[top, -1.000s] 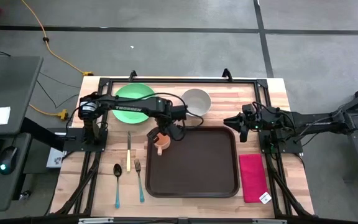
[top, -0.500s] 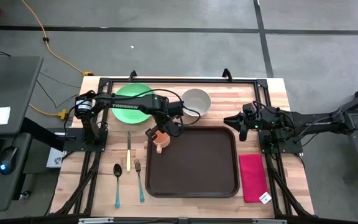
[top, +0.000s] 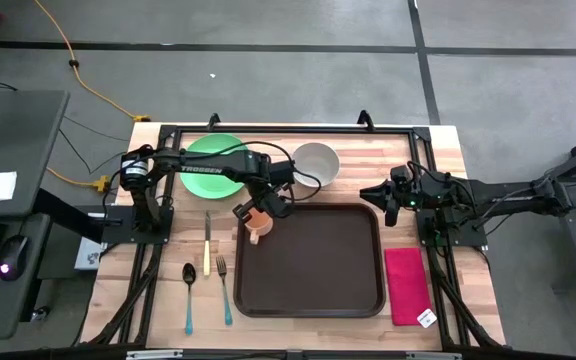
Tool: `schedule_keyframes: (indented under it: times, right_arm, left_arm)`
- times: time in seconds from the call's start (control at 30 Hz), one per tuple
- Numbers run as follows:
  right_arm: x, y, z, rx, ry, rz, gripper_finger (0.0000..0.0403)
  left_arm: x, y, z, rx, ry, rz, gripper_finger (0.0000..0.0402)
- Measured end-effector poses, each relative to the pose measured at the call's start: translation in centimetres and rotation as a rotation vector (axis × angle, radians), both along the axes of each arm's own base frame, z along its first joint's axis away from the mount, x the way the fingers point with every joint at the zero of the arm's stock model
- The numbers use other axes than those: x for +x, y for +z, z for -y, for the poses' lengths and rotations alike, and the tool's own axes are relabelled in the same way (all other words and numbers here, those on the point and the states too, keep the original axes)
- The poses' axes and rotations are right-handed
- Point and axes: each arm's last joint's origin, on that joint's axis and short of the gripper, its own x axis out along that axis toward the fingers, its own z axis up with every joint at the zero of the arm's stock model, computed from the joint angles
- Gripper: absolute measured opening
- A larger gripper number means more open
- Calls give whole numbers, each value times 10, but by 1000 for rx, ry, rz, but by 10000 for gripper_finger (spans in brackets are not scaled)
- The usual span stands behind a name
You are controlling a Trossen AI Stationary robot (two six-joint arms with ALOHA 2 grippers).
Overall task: Set up tray
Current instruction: Put the yellow mug on the brown tray
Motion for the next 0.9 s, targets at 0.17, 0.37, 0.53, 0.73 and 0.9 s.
schedule_keyframes:
  times: [0.17, 0.37, 0.53, 0.73, 0.9]
  right_arm:
    - [0, 0, 0, 0, 0, 0, 59]
    - [0, 0, 0, 0, 0, 0, 56]
    - [0, 0, 0, 0, 0, 0, 57]
    - [0, 0, 0, 0, 0, 0, 56]
    - [0, 0, 0, 0, 0, 0, 59]
  left_arm:
    - [1, 0, 0, 7, -9, 10, 18]
    - [1, 0, 0, 13, -8, 5, 18]
    - [0, -1, -1, 26, -5, -8, 18]
    - [-1, -1, 0, 26, -5, -15, 25]
    - [-1, -1, -1, 27, -3, -15, 31]
